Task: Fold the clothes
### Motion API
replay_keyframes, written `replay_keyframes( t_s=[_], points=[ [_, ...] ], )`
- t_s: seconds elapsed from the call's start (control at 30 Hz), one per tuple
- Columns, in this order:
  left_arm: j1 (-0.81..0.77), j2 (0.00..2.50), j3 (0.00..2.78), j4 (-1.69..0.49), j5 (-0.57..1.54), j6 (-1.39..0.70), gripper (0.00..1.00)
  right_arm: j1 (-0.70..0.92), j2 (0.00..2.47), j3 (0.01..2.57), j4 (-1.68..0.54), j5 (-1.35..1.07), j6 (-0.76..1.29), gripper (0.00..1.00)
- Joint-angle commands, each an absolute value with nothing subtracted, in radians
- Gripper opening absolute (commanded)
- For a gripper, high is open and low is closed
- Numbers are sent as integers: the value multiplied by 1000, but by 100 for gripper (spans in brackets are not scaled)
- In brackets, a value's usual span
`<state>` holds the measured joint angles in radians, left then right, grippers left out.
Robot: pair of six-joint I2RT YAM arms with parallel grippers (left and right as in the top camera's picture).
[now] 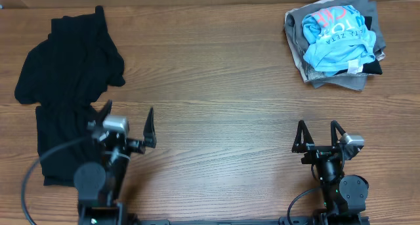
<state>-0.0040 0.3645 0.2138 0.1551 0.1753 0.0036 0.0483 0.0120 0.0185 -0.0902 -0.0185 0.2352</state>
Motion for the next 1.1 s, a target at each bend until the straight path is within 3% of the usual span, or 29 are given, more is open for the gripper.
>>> replay_keyframes(
  t_s=[0.0,0.23,0.43,1.07],
  points=[
    [4,264,110,178,144,15,100,50,3,8,-84,-8,236,100],
    [7,112,6,168,91,4,100,50,3,8,-84,-9,236,100],
    [7,0,5,-14,47,0,100,50,3,8,-84,-9,236,100],
    [8,4,5,-75,41,-3,100,50,3,8,-84,-9,236,100]
  ],
)
